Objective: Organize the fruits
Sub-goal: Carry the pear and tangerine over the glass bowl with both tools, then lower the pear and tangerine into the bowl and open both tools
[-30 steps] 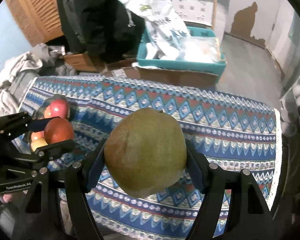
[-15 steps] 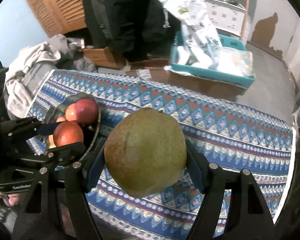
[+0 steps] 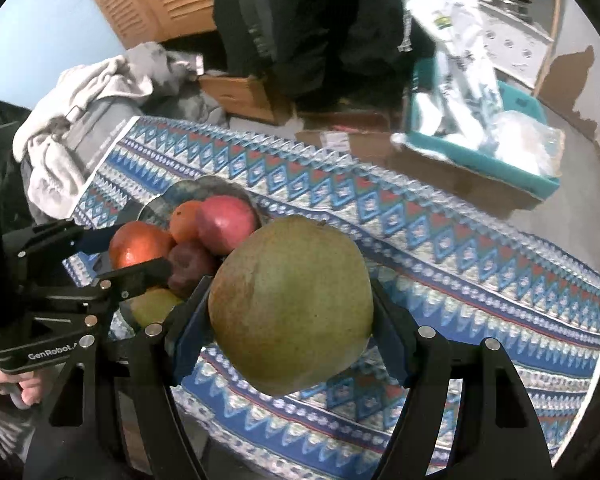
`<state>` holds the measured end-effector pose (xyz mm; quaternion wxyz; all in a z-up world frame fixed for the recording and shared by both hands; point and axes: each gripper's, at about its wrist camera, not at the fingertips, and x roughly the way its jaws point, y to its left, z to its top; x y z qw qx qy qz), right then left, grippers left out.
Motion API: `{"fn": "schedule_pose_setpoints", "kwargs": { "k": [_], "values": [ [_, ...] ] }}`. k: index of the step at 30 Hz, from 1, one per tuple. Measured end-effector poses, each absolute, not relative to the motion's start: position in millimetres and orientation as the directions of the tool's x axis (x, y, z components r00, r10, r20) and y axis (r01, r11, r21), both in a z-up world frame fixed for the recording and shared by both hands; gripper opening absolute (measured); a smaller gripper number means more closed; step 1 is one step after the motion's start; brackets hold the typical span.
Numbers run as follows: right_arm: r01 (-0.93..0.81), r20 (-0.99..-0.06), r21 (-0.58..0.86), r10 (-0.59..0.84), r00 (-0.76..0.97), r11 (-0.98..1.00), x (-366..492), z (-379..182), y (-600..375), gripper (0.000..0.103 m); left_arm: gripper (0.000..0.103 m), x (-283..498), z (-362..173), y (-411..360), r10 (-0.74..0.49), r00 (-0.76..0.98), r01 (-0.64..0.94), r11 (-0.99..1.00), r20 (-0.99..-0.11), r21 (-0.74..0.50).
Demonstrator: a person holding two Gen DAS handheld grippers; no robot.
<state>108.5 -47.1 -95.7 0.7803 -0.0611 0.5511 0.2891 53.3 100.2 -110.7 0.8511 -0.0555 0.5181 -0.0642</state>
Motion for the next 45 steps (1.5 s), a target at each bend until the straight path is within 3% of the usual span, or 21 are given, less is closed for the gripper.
{"fn": "schedule_pose_setpoints", "kwargs": {
  "k": [18, 33, 45],
  "values": [
    [-0.580, -0.933, 0.249, 0.353, 0.072, 0.775, 102, -154, 38, 0.074, 0.049, 44, -157, 172, -0.097, 0.392, -0.075, 0.988, -0.915, -0.137],
    [-0.583, -0.954, 0.248, 0.301, -0.007, 0.774, 100, -191, 63, 0.074, 0.049, 45, -198, 182, -0.114, 0.308, -0.111, 0.982, -0.944, -0.155],
    [-0.577, -0.930, 0.265, 0.362, 0.058, 0.773, 107, -157, 61, 0.077, 0.052, 43, -193, 188, -0.087, 0.309, -0.138, 0.981, -0.947, -0.136]
  ]
}}
